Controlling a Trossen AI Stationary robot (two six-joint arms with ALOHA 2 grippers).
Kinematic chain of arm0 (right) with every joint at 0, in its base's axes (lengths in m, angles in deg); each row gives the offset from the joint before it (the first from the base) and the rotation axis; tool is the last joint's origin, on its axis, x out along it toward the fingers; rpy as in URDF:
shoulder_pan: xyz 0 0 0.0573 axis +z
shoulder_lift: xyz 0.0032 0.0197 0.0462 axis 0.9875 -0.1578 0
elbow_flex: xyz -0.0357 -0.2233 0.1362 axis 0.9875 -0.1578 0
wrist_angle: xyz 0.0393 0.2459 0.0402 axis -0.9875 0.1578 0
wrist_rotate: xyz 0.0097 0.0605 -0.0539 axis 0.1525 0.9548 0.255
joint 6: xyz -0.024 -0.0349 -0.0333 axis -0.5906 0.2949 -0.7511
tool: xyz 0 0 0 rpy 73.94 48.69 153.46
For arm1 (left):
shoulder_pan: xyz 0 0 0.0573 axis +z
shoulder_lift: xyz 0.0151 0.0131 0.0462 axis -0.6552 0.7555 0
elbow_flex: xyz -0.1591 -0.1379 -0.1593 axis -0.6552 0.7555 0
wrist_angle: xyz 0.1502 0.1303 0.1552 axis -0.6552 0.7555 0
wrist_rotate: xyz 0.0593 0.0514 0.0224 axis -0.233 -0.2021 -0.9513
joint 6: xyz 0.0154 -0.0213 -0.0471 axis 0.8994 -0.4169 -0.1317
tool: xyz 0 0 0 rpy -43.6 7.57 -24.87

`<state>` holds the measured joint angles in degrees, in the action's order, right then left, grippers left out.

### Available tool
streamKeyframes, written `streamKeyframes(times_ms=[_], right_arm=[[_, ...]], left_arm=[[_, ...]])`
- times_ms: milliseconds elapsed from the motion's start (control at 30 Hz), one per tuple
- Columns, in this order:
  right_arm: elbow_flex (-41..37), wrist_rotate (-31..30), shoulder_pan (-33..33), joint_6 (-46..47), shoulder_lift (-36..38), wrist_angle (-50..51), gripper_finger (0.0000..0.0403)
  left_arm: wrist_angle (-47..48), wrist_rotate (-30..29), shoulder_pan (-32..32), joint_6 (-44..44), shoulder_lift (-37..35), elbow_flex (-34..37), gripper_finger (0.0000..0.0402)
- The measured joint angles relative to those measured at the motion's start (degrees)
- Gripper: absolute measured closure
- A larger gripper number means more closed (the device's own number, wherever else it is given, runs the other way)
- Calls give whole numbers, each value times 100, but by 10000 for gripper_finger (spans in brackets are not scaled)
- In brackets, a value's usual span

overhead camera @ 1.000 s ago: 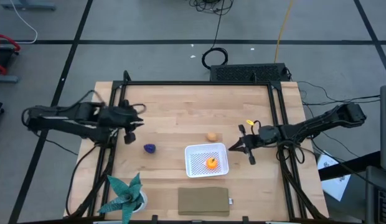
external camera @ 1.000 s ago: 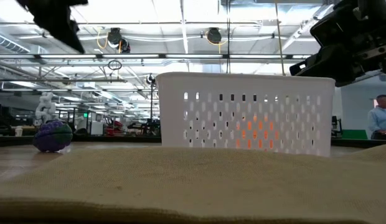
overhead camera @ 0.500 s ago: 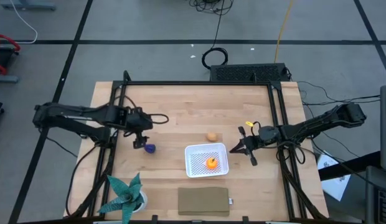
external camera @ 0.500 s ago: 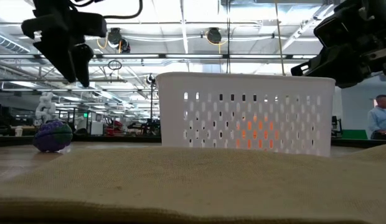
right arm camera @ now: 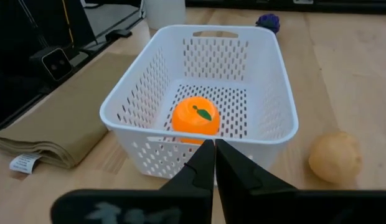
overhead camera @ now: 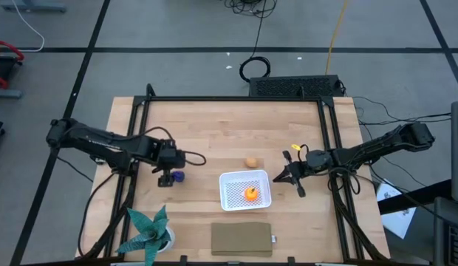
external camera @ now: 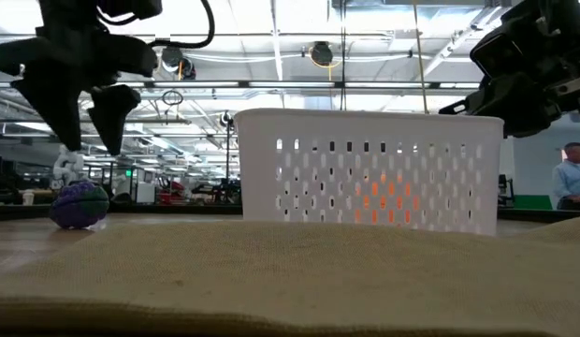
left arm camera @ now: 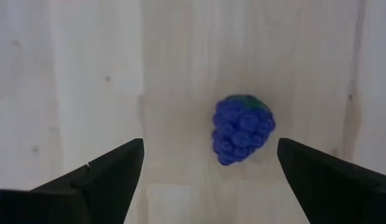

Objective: Pick and placing Produce into tupperware
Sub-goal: Put the grape into the white basket

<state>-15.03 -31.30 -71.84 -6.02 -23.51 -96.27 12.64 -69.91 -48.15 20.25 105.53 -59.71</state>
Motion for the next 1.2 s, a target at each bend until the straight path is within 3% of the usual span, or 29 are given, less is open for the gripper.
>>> streamKeyframes(times_ms=[267, 467, 1200], right_arm=[[0, 2, 0, -118, 0, 23, 397], [0, 2, 0, -129, 0, 23, 397], [0, 2, 0, -262, 0, 23, 397]], left_arm=[[-1281, 257, -268, 20, -6, 698, 27], [-1439, 278, -388, -98, -7, 1207, 27], [-2191, 154, -326, -95, -7, 1443, 27]])
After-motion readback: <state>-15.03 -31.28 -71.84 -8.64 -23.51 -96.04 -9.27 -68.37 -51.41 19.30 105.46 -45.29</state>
